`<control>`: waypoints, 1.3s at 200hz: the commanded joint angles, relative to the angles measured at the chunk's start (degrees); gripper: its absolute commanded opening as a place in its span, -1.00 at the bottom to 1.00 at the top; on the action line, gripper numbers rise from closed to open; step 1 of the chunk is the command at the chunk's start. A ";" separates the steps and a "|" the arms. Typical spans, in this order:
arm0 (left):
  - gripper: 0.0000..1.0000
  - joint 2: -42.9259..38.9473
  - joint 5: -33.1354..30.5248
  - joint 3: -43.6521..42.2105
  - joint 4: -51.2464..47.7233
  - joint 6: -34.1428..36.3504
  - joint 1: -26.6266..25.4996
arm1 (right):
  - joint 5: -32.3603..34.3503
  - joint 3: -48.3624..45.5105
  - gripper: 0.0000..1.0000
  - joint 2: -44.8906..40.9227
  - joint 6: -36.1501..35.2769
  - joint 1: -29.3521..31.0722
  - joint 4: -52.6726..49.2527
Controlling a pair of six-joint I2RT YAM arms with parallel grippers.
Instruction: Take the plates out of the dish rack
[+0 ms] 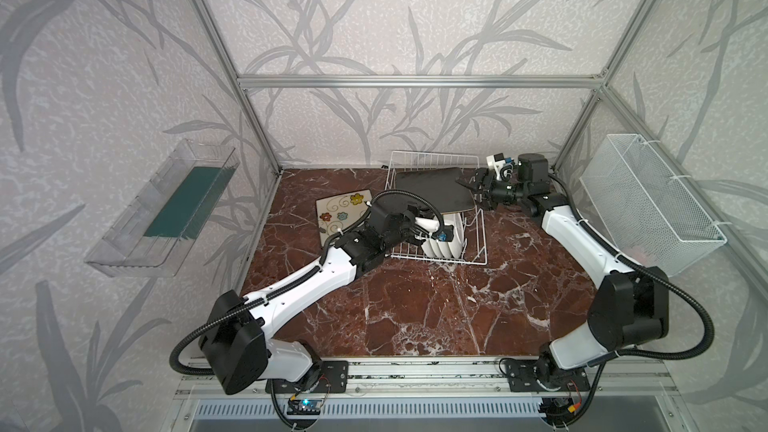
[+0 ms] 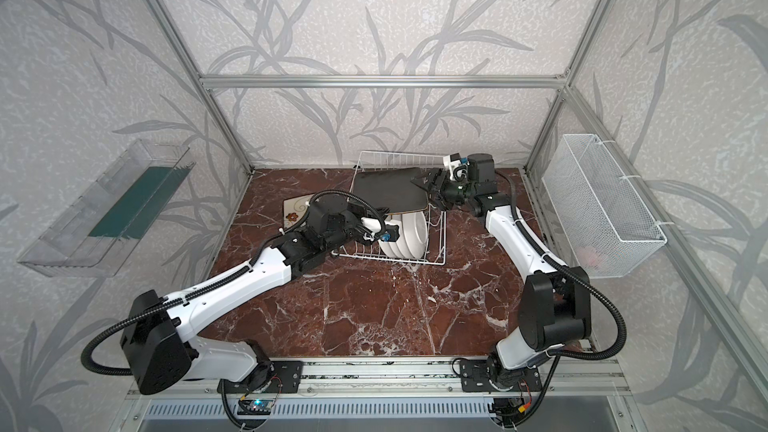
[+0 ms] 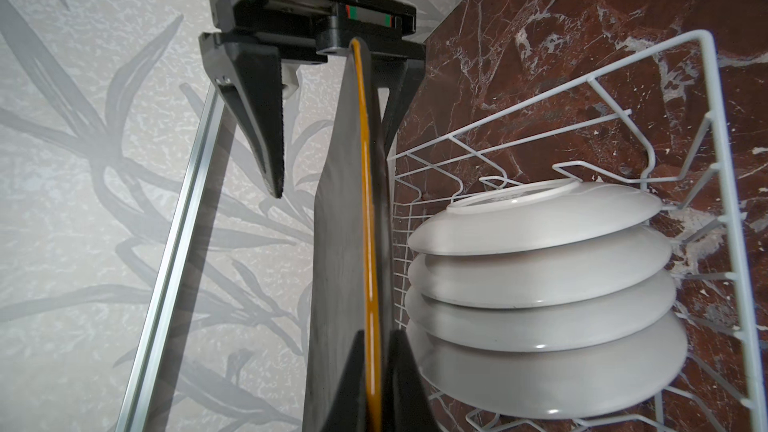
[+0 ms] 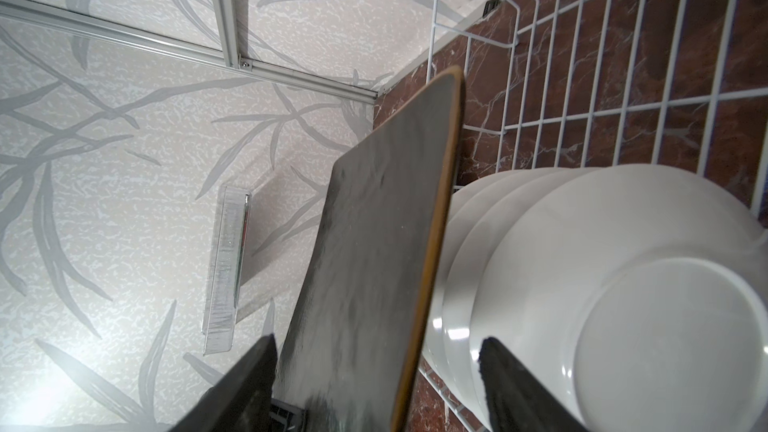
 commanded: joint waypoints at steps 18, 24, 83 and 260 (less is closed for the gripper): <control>-1.00 -4.29 -0.15 0.78 12.32 4.97 -0.66 | -3.59 2.46 0.25 1.71 -0.71 1.55 -0.30; -1.00 -4.30 -0.15 0.69 12.44 5.10 -0.75 | -3.90 2.55 0.20 1.76 -0.70 1.67 -0.29; -1.00 -3.90 -0.03 0.17 12.66 4.96 -1.01 | -4.83 2.07 -0.05 2.24 -1.14 1.78 -0.89; -0.89 -2.03 -3.09 -4.22 21.05 1.71 -1.49 | -8.80 1.45 -1.00 3.17 2.15 1.87 5.25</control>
